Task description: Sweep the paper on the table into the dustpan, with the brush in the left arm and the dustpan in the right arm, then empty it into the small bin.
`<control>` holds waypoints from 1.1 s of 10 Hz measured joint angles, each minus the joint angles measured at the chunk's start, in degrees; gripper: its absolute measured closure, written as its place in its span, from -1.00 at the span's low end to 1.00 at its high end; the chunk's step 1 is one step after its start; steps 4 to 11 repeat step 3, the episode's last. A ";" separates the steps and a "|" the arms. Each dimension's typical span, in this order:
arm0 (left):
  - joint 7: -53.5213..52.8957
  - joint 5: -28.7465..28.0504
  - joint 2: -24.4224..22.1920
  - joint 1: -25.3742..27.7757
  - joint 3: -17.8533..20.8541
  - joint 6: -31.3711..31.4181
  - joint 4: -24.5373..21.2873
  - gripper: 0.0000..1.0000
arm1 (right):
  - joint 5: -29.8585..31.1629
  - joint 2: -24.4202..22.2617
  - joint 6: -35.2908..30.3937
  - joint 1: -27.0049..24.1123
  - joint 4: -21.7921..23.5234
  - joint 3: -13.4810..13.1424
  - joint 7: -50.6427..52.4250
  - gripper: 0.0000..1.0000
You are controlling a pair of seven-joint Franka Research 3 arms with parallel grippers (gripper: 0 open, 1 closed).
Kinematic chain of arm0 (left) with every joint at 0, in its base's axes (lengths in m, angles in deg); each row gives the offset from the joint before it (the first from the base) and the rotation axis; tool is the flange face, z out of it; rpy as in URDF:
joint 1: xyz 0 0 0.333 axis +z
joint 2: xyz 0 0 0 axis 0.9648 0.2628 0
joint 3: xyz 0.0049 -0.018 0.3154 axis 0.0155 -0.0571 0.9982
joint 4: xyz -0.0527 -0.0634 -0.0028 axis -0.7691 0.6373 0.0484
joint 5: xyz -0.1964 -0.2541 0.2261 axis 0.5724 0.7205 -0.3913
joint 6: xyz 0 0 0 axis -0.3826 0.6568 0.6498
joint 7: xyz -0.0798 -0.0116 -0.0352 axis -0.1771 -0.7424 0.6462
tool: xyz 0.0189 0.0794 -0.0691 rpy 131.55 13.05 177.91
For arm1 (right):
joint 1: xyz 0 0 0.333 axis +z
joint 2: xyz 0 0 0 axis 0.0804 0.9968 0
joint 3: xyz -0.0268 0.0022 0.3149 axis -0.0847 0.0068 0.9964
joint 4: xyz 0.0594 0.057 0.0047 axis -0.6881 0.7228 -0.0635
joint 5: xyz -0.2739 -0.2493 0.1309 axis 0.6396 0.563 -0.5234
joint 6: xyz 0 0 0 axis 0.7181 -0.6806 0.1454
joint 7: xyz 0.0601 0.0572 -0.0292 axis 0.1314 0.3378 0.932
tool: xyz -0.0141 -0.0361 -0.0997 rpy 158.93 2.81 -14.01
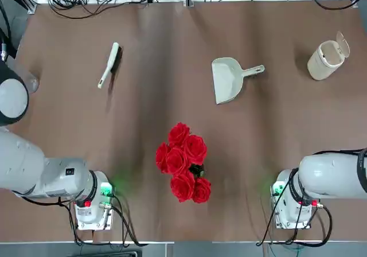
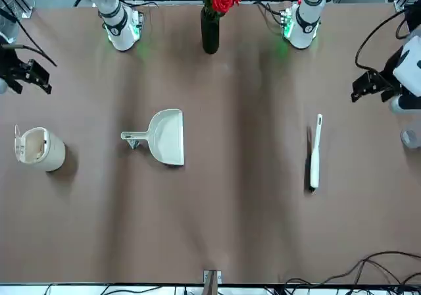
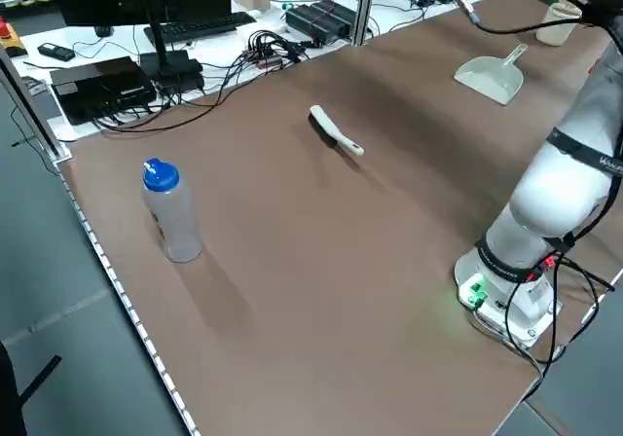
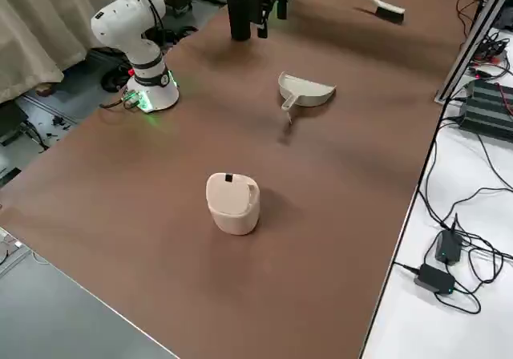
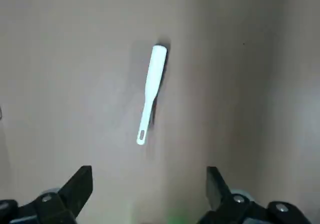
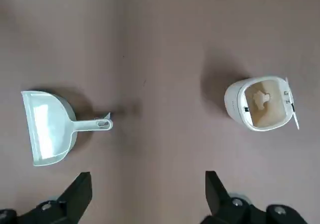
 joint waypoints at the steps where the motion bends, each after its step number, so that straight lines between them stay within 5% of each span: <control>1: 0.00 0.00 0.00 0.03 0.06 0.00 0.00 -1.00 | -0.97 0.00 0.30 -0.18 -0.06 -0.09 0.00 -1.00; 11: 0.00 0.00 0.00 0.05 0.08 -0.20 0.00 -1.00 | -1.27 0.00 0.44 -0.14 -0.31 0.02 0.00 -1.00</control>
